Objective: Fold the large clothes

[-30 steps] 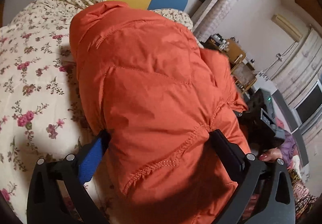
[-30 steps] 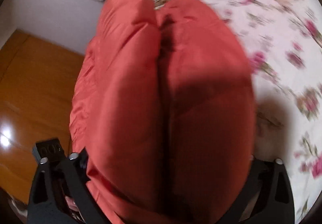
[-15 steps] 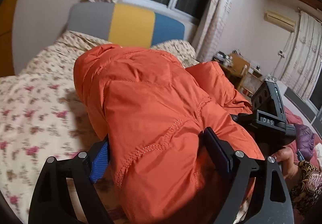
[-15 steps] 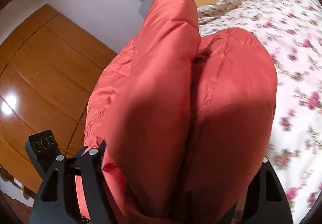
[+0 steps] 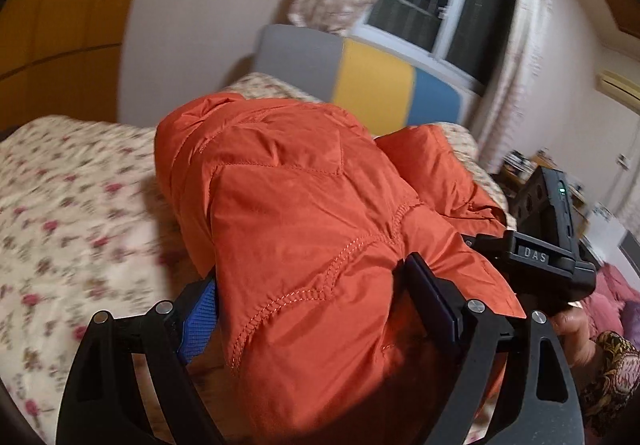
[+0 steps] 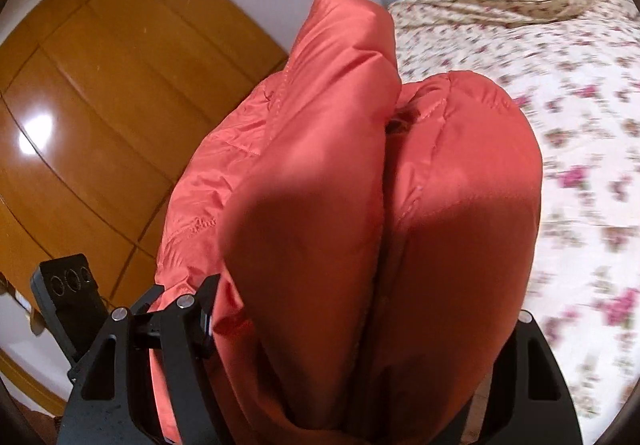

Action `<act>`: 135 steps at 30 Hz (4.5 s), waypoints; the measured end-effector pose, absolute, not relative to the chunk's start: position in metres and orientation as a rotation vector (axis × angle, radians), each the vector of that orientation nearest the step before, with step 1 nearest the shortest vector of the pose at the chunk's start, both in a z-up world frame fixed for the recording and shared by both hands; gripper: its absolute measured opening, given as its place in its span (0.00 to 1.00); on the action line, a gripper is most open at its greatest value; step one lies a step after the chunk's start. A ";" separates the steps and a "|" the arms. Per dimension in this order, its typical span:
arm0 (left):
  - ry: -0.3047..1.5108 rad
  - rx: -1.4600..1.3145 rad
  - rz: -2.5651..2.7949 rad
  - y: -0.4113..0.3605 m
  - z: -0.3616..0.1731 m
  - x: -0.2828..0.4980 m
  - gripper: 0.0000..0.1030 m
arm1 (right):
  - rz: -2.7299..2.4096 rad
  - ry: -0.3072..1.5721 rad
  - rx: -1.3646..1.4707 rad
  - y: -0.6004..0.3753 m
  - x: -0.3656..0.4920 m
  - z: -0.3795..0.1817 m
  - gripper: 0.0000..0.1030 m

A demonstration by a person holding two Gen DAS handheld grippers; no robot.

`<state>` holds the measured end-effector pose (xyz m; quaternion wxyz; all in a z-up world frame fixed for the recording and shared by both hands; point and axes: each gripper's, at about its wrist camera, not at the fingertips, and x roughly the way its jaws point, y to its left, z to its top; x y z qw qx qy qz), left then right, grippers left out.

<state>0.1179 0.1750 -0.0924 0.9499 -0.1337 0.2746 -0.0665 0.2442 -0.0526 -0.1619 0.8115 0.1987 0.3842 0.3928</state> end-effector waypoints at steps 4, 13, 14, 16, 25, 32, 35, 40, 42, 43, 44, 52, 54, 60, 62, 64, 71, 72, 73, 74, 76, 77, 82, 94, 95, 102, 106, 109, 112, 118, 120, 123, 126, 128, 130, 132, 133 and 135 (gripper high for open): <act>0.585 -0.308 -0.074 0.199 -0.111 0.114 0.86 | 0.772 0.805 0.321 -0.025 0.226 -0.173 0.79; 0.599 -0.344 -0.027 0.203 -0.130 0.090 0.97 | 0.628 0.814 0.379 -0.079 0.201 -0.173 0.87; 0.610 -0.358 -0.008 0.205 -0.128 0.089 0.97 | 0.606 0.798 0.362 -0.087 0.192 -0.166 0.89; 0.621 -0.364 0.045 0.208 -0.120 0.086 0.97 | 0.549 0.769 0.337 -0.100 0.185 -0.152 0.89; 0.576 -0.248 0.251 0.200 -0.051 0.136 0.97 | 0.418 0.678 0.247 -0.075 0.203 -0.076 0.79; 0.630 -0.207 0.302 0.195 -0.039 0.214 0.97 | 0.420 0.693 0.077 0.008 0.259 -0.070 0.63; 0.643 -0.131 0.343 0.192 -0.045 0.242 0.97 | 0.384 0.706 0.045 0.024 0.275 -0.082 0.61; 0.708 -0.042 0.381 0.194 -0.076 0.272 0.97 | 0.353 0.717 0.012 0.033 0.289 -0.105 0.61; 0.726 -0.062 0.373 0.199 -0.084 0.277 0.97 | 0.344 0.723 -0.014 0.036 0.294 -0.117 0.61; 0.730 -0.085 0.363 0.202 -0.088 0.279 0.97 | 0.342 0.725 -0.019 0.037 0.296 -0.121 0.61; 0.732 -0.098 0.362 0.204 -0.090 0.280 0.97 | 0.343 0.732 -0.016 0.037 0.300 -0.125 0.61; 0.748 -0.111 0.368 0.207 -0.111 0.294 0.97 | 0.344 0.775 0.008 0.039 0.314 -0.149 0.62; 0.746 -0.101 0.379 0.205 -0.115 0.297 0.97 | 0.346 0.785 0.025 0.038 0.319 -0.157 0.62; 0.760 -0.085 0.402 0.204 -0.126 0.308 0.97 | 0.326 0.795 0.036 0.040 0.330 -0.174 0.62; 0.763 -0.078 0.408 0.204 -0.129 0.310 0.97 | 0.319 0.800 0.032 0.041 0.333 -0.178 0.62; 0.770 -0.068 0.414 0.203 -0.130 0.312 0.97 | 0.312 0.802 0.024 0.042 0.335 -0.181 0.62; 0.752 -0.028 0.424 0.194 -0.127 0.303 0.97 | 0.325 0.782 0.044 0.036 0.326 -0.181 0.62; 0.746 -0.022 0.421 0.193 -0.125 0.300 0.97 | 0.327 0.771 0.048 0.034 0.321 -0.179 0.62; 0.737 -0.014 0.417 0.191 -0.123 0.294 0.97 | 0.327 0.759 0.049 0.032 0.316 -0.177 0.63; 0.732 -0.012 0.411 0.190 -0.121 0.290 0.97 | 0.331 0.744 0.053 0.028 0.310 -0.174 0.65; 0.715 -0.023 0.383 0.186 -0.115 0.274 0.97 | 0.344 0.715 0.070 0.021 0.296 -0.168 0.68; 0.702 -0.038 0.356 0.183 -0.111 0.261 0.97 | 0.347 0.699 0.074 0.017 0.288 -0.164 0.70; 0.601 -0.065 0.277 0.167 -0.109 0.203 0.97 | 0.311 0.639 0.126 -0.006 0.252 -0.163 0.78; 0.532 -0.013 0.253 0.156 -0.137 0.187 0.97 | 0.325 0.709 0.195 -0.014 0.259 -0.186 0.86; 0.535 -0.015 0.252 0.155 -0.136 0.186 0.97 | 0.329 0.720 0.191 -0.015 0.259 -0.182 0.86; 0.609 -0.073 0.245 0.158 -0.111 0.154 0.97 | 0.357 0.740 0.184 -0.032 0.212 -0.153 0.98; 0.613 -0.029 0.272 0.149 -0.101 0.126 0.97 | 0.375 0.736 0.104 -0.030 0.173 -0.140 0.98; 0.632 -0.002 0.277 0.146 -0.098 0.109 0.97 | 0.374 0.724 0.045 -0.026 0.146 -0.134 0.98; 0.621 -0.031 0.263 0.148 -0.093 0.087 0.97 | 0.371 0.696 -0.002 -0.024 0.120 -0.129 0.98; 0.607 -0.090 0.303 0.155 -0.085 0.051 0.97 | 0.372 0.682 -0.037 -0.027 0.078 -0.126 0.98; 0.615 -0.084 0.326 0.155 -0.084 0.041 0.97 | 0.375 0.678 -0.033 -0.030 0.069 -0.125 0.98; 0.623 -0.088 0.341 0.155 -0.082 0.028 0.97 | 0.383 0.666 -0.030 -0.033 0.054 -0.120 0.98; 0.626 -0.097 0.343 0.154 -0.079 0.018 0.97 | 0.394 0.659 -0.036 -0.034 0.043 -0.115 0.98; 0.620 -0.102 0.338 0.153 -0.076 0.014 0.97 | 0.391 0.648 -0.034 -0.035 0.037 -0.111 0.98; 0.613 -0.101 0.332 0.151 -0.073 0.012 0.97 | 0.381 0.643 -0.024 -0.038 0.033 -0.107 0.98; 0.604 -0.099 0.326 0.150 -0.072 0.011 0.97 | 0.383 0.641 -0.017 -0.040 0.031 -0.103 0.98; 0.601 -0.099 0.323 0.149 -0.071 0.010 0.97 | 0.382 0.638 -0.018 -0.041 0.030 -0.103 0.98; 0.598 -0.107 0.320 0.148 -0.070 0.010 0.97 | 0.380 0.627 -0.019 -0.044 0.028 -0.101 0.98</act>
